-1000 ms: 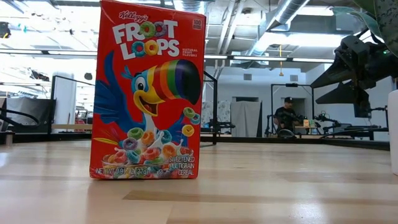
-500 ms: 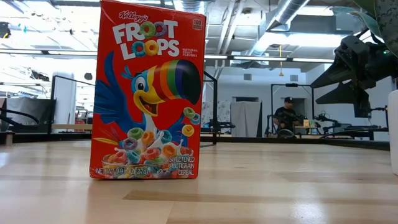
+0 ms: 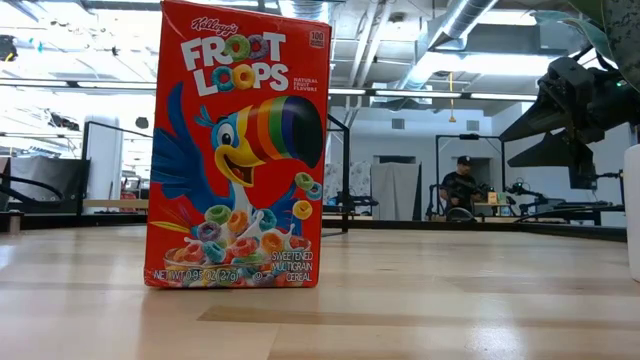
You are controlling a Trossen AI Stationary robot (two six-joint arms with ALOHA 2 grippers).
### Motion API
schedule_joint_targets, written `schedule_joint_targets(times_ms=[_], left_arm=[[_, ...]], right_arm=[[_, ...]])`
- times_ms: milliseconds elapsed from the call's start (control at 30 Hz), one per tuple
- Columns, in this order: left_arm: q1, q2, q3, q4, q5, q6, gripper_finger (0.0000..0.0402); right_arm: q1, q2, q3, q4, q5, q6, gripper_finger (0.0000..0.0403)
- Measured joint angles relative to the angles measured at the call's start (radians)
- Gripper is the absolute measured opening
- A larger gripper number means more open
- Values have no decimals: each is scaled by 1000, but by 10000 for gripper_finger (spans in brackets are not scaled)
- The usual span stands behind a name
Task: Stack cereal on shelf
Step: Put the orange cereal box aligned with the other orange cereal boxes on the shelf
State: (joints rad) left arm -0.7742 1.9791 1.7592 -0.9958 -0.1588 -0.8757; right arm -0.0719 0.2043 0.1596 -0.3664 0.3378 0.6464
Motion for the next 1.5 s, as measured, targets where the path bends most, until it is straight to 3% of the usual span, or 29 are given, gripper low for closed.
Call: schedule_joint_targets(times_ms=[200,333,567,667,833,1033,1267,1500], left_arm=[[2,-83,0,-90,-79,0,142],[3,-161,0,-237,-139,23,142],[61,-328,0,-518,-148,153,142],[118,-409,0,-573,-204,266,142],[288,-505,0,-576,-274,584,142],[593,-547,0,-575,-251,960,142],[915,-549,-2,-576,-64,1276,142],[1116,-565,-129,-552,71,1457,142]], right_arm=[[0,0,0,0,1,0,317],[-1,0,0,0,2,0,317],[0,0,0,0,2,-1,317],[-1,0,0,0,3,-1,317],[-1,0,0,0,4,-2,317],[-1,0,0,0,4,-4,317],[-3,0,0,0,12,-27,317],[-3,0,0,0,84,-27,317]])
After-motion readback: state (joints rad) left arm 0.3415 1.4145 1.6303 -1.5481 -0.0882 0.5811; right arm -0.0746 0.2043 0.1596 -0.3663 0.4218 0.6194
